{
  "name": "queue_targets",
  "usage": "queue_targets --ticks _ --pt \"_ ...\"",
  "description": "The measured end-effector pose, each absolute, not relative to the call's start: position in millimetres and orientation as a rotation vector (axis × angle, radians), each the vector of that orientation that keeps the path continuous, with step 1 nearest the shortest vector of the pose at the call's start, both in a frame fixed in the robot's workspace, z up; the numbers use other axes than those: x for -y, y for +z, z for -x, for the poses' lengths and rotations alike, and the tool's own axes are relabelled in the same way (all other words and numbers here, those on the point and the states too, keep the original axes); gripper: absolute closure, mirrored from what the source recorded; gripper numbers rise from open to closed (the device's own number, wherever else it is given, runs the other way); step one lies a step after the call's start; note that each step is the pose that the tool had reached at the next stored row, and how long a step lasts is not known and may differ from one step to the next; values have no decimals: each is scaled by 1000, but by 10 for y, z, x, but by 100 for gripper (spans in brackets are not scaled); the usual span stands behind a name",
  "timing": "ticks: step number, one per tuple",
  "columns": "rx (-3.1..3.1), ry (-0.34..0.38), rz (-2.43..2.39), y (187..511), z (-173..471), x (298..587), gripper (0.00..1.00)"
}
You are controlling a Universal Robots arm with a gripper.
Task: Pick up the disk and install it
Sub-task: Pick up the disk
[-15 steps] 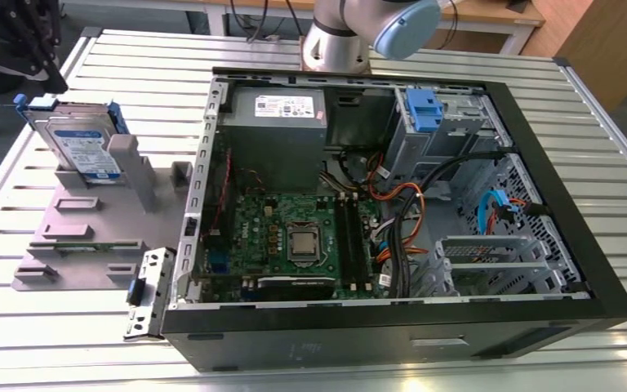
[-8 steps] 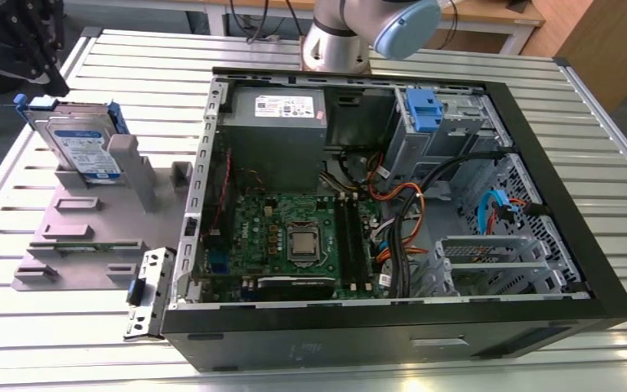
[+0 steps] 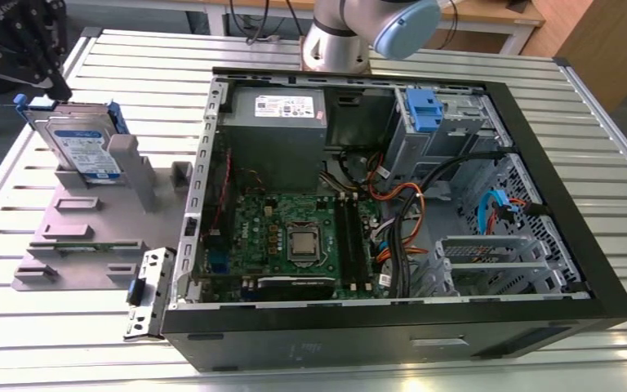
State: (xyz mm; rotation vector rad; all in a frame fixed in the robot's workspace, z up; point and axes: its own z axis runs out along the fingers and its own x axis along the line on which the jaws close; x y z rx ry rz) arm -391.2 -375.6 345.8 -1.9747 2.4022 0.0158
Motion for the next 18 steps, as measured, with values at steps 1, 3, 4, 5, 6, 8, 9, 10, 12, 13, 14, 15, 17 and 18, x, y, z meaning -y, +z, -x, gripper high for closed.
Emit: queue_targets --ticks 1,3,4,5,6,8,9,10,12,13,14,15,17,18 --pt "-2402 16 1974 3452 3913 3750 89" --pt "-2402 16 1974 3444 3916 3736 89" --pt "-2402 16 1974 3438 3917 3735 89" --pt "-2402 16 1974 3424 3917 3735 89" --pt "-2403 16 1974 3411 3918 3734 89" --pt "-2403 16 1974 3394 3919 3733 89" --pt "-2403 16 1974 3394 3919 3733 89" --pt "-2403 16 1974 3394 3919 3733 89" --pt "-2403 16 1974 3393 3920 3733 89" --pt "-2403 16 1974 3393 3919 3733 89" --pt "-2403 16 1974 3393 3919 3733 89" --pt "-2403 16 1974 3393 3919 3733 89" --pt "-2403 16 1974 3393 3919 3733 89" --pt "-2403 16 1974 3393 3919 3733 89"
